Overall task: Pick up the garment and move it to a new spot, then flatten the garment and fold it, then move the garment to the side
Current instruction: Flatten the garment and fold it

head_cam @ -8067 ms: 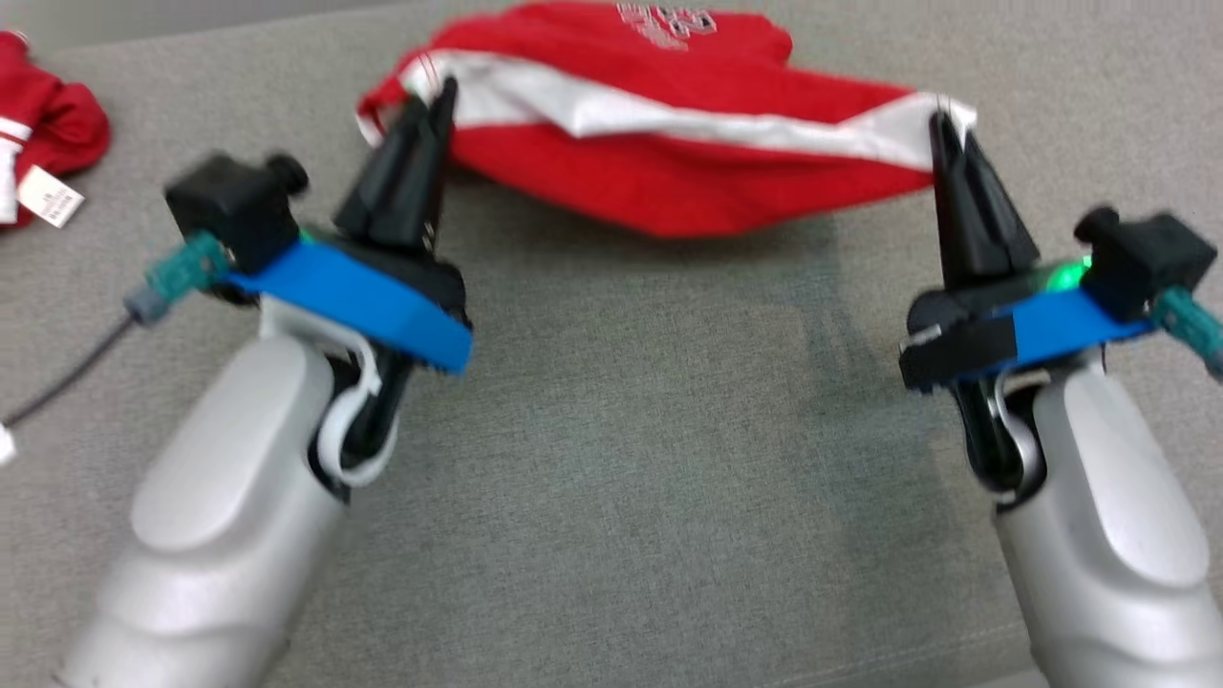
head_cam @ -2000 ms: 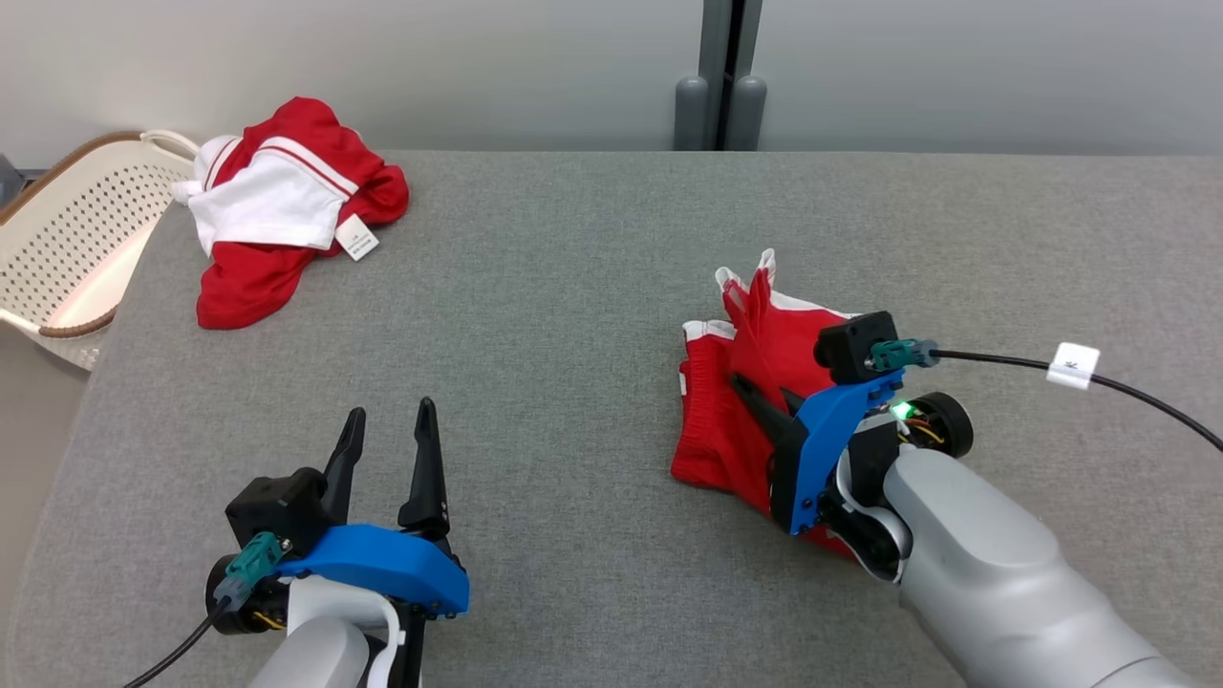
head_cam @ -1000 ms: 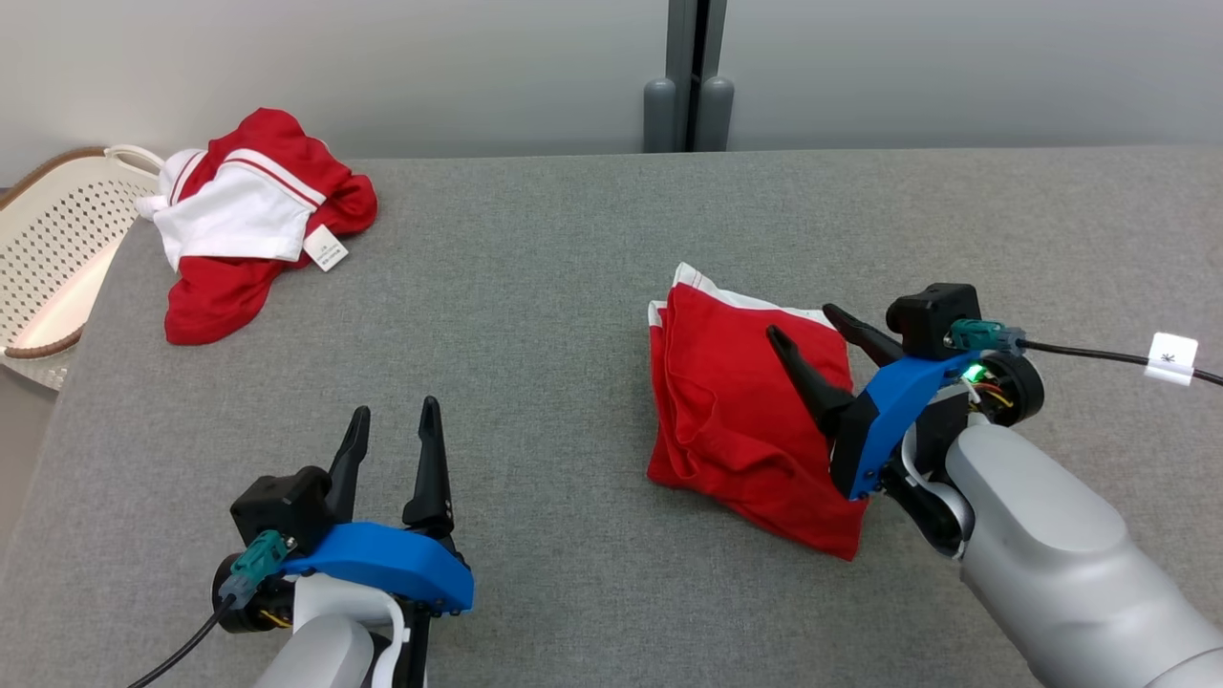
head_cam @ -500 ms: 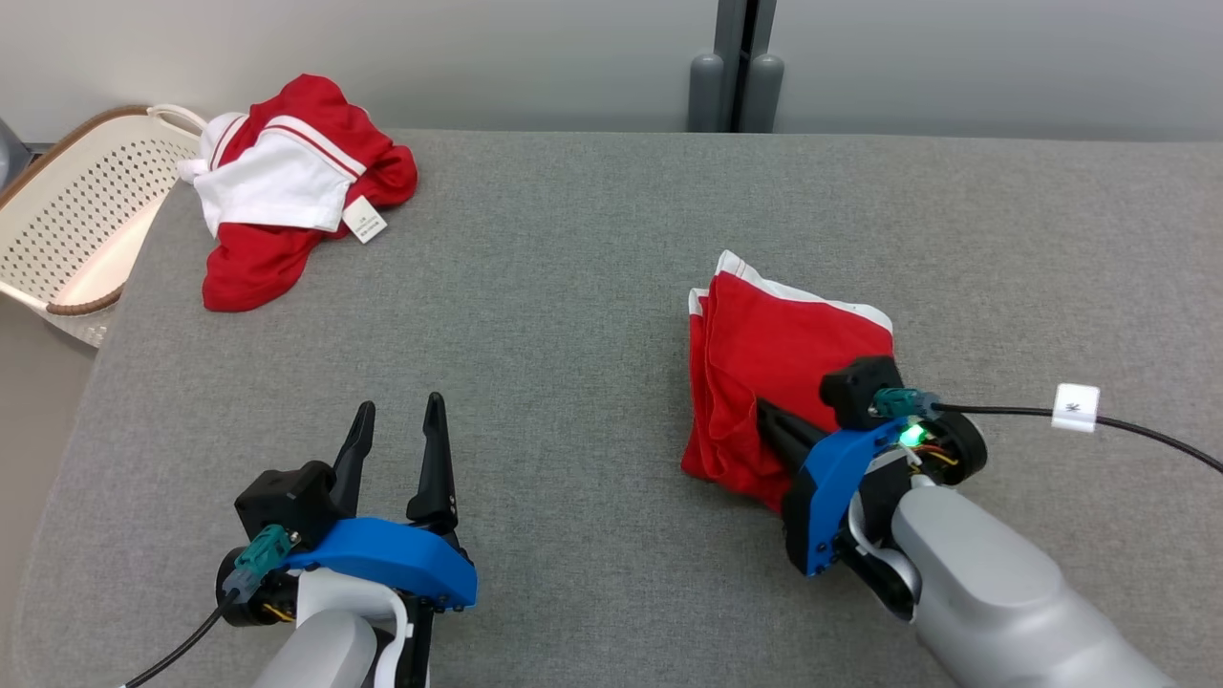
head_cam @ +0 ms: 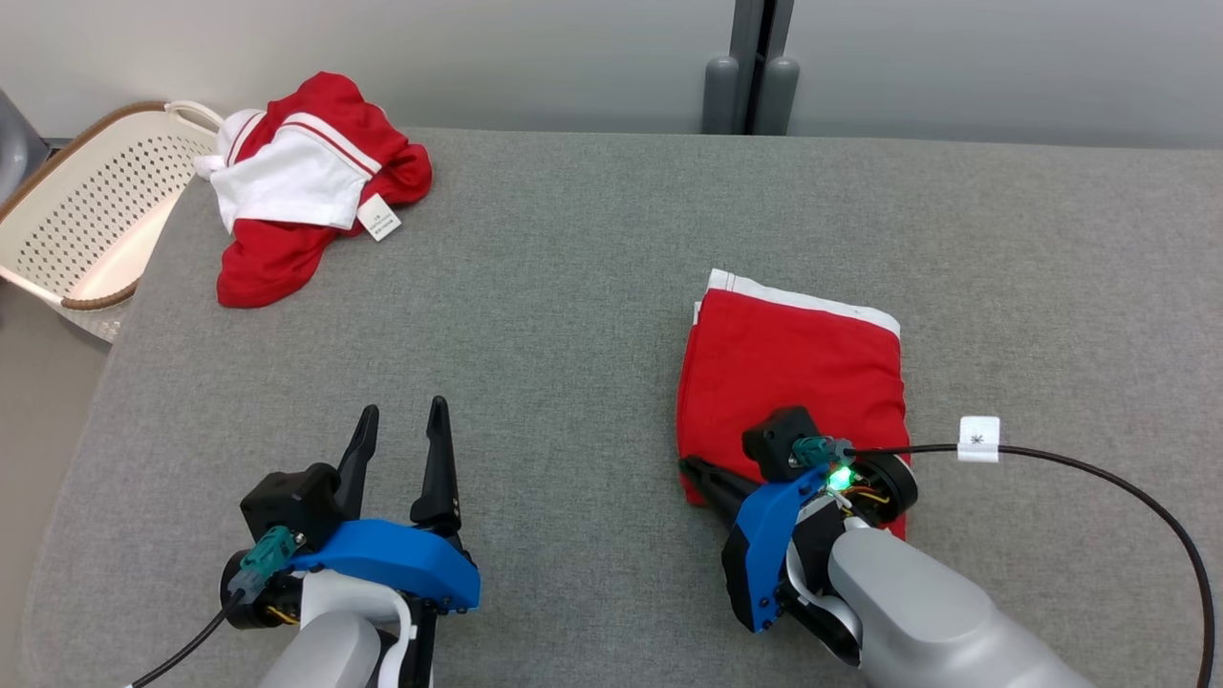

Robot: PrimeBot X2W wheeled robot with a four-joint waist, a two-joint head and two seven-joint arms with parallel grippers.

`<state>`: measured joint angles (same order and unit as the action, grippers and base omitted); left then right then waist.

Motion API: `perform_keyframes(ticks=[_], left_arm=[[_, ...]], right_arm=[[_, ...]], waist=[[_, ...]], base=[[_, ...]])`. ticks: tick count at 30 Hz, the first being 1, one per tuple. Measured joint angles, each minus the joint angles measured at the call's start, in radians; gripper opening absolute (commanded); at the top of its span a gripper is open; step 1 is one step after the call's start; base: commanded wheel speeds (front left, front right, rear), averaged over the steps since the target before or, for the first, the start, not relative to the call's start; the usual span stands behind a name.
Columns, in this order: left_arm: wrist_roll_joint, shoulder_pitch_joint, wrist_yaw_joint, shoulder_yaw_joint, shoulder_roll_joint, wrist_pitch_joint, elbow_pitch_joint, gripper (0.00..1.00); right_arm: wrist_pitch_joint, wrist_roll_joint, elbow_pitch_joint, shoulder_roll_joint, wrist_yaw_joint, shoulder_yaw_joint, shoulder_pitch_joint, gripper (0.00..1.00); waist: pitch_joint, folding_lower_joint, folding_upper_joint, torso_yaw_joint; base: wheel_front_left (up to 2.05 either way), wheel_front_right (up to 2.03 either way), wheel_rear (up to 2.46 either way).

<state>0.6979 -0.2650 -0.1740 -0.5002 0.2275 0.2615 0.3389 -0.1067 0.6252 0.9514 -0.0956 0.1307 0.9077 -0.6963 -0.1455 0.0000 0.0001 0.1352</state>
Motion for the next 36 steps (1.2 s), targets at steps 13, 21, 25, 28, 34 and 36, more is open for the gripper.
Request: perform_keyframes(ticks=[13,21,25,28,34,36], left_arm=[[-0.034,0.011,0.012,0.020,-0.006,0.000,0.001,1.00],[-0.076,0.044,-0.002,0.059,-0.015,0.000,-0.003,1.00],[-0.089,0.068,0.008,0.098,-0.032,0.000,-0.014,1.00],[-0.114,0.094,0.022,0.122,-0.040,0.000,-0.017,1.00],[-0.157,0.149,0.045,0.168,-0.048,0.000,-0.010,1.00],[-0.173,0.165,0.052,0.177,-0.047,0.000,-0.006,1.00]], right_arm=[[-0.153,-0.010,-0.032,-0.007,0.000,-0.128,-0.028,1.00],[-0.155,-0.201,-0.176,-0.035,0.000,-0.486,0.100,1.00],[-0.155,-0.311,-0.265,-0.024,0.000,-0.649,0.200,1.00],[-0.155,-0.374,-0.330,-0.010,0.000,-0.744,0.272,1.00],[-0.156,-0.447,-0.421,0.018,0.000,-0.838,0.375,1.00],[-0.156,-0.458,-0.438,0.025,0.000,-0.854,0.404,1.00]], waist=[[0.054,-0.0001,0.0000,-0.073],[0.099,-0.0001,0.0000,-0.133],[0.118,-0.0001,-0.0001,-0.152],[0.127,-0.0001,-0.0001,-0.159],[0.144,-0.0002,-0.0001,-0.162],[0.148,-0.0002,-0.0001,-0.161]], base=[[0.00,0.00,0.00],[0.00,0.00,0.00],[0.00,0.00,0.00],[0.00,0.00,0.00],[0.00,0.00,0.00],[0.00,0.00,0.00]])
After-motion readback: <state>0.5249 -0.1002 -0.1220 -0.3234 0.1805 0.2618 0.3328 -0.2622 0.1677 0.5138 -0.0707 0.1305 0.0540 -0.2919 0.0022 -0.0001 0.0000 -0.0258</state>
